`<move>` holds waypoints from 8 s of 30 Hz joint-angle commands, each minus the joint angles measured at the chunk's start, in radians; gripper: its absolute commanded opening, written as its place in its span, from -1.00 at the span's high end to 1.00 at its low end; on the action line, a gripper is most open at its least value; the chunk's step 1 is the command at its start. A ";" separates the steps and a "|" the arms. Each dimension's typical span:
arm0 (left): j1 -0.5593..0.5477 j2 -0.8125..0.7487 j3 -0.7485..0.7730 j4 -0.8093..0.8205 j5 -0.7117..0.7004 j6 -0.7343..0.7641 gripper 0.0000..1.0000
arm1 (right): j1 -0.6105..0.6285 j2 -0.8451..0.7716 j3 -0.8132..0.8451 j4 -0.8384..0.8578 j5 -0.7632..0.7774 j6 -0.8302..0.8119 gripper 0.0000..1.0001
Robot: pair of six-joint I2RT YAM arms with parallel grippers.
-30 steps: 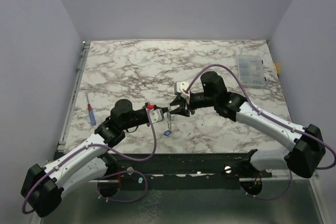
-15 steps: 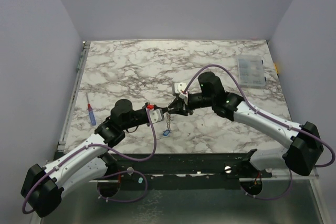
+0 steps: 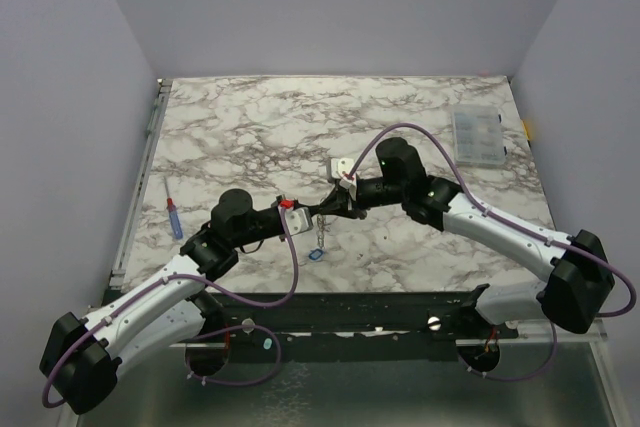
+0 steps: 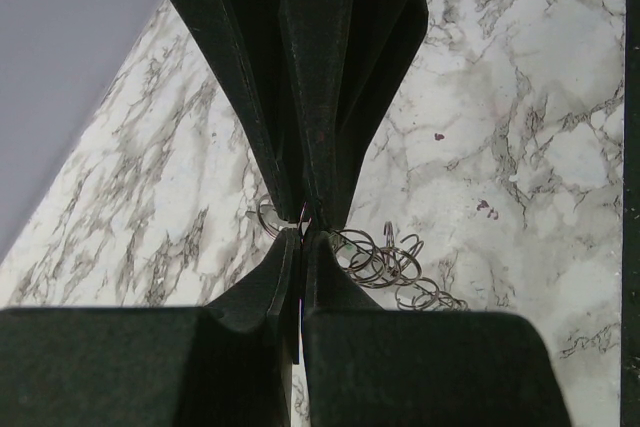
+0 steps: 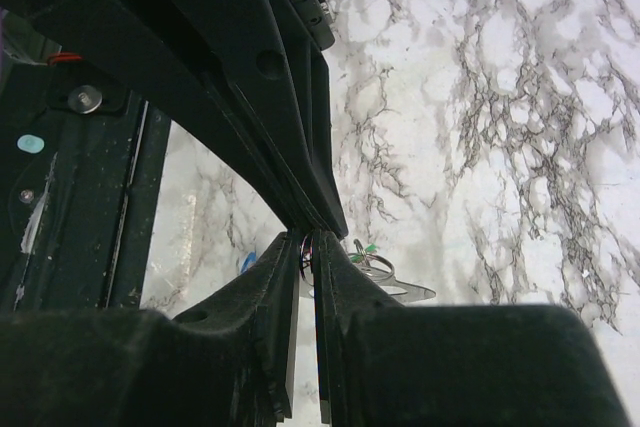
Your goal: Put the keys on the keyring
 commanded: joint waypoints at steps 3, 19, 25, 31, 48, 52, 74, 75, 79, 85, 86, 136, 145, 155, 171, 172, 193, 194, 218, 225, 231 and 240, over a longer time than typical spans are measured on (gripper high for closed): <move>0.002 -0.008 0.030 0.026 0.004 -0.006 1.00 | 0.008 0.017 -0.009 0.022 -0.012 0.002 0.63; 0.002 -0.009 0.029 0.026 0.008 -0.005 1.00 | 0.009 0.002 -0.020 0.041 -0.021 0.001 0.99; 0.002 -0.055 0.013 0.028 0.028 0.015 0.32 | 0.009 -0.058 -0.069 0.105 0.015 -0.003 0.99; 0.002 -0.095 -0.003 0.038 0.023 0.023 0.16 | 0.009 -0.146 -0.132 0.205 0.016 0.009 0.99; 0.002 -0.087 -0.003 0.047 0.148 0.039 0.31 | 0.009 -0.176 -0.149 0.227 0.012 0.008 0.99; 0.001 -0.083 -0.004 0.053 0.140 0.042 0.43 | 0.009 -0.169 -0.145 0.224 0.002 0.007 0.99; 0.002 -0.074 0.013 0.065 0.137 0.027 1.00 | 0.009 -0.151 -0.147 0.263 -0.077 0.035 0.99; 0.001 -0.081 0.011 0.076 0.136 0.019 1.00 | 0.009 -0.155 -0.165 0.315 -0.079 0.053 0.99; 0.002 -0.111 -0.004 0.150 0.132 -0.036 1.00 | 0.009 -0.177 -0.262 0.574 -0.081 0.147 0.99; 0.002 -0.142 -0.024 0.259 0.136 -0.115 1.00 | 0.009 -0.169 -0.348 0.892 -0.057 0.262 0.99; 0.002 -0.144 -0.027 0.280 0.138 -0.134 1.00 | 0.009 -0.169 -0.361 0.929 -0.051 0.274 0.99; 0.037 -0.090 -0.086 0.533 0.383 -0.373 0.32 | 0.008 -0.282 -0.377 0.772 -0.135 0.215 0.99; 0.037 -0.062 -0.080 0.518 0.383 -0.369 0.41 | 0.008 -0.263 -0.356 0.756 -0.154 0.201 0.99; 0.040 -0.086 -0.079 0.458 0.283 -0.310 0.26 | 0.007 -0.293 -0.362 0.758 -0.152 0.204 0.99; 0.038 -0.085 -0.062 0.400 0.238 -0.270 0.41 | 0.008 -0.259 -0.363 0.799 -0.154 0.222 0.99; 0.038 -0.084 -0.062 0.400 0.244 -0.269 0.42 | 0.008 -0.256 -0.362 0.803 -0.153 0.223 0.99; 0.040 -0.070 -0.037 0.376 0.196 -0.283 1.00 | 0.008 -0.234 -0.367 0.791 -0.183 0.229 0.99; 0.040 -0.068 -0.034 0.367 0.193 -0.280 1.00 | 0.008 -0.236 -0.368 0.779 -0.180 0.226 0.99; 0.041 0.007 0.062 0.065 -0.023 -0.114 1.00 | 0.025 -0.198 -0.054 0.087 0.113 0.120 0.12; 0.042 0.038 0.080 0.063 -0.140 -0.169 1.00 | 0.086 -0.163 -0.199 0.418 0.310 0.264 0.13; 0.041 0.059 0.090 0.067 -0.185 -0.208 1.00 | 0.146 -0.063 -0.259 0.589 0.497 0.215 0.11; 0.041 0.062 0.089 0.069 -0.187 -0.211 1.00 | 0.171 -0.016 -0.263 0.672 0.648 0.135 0.11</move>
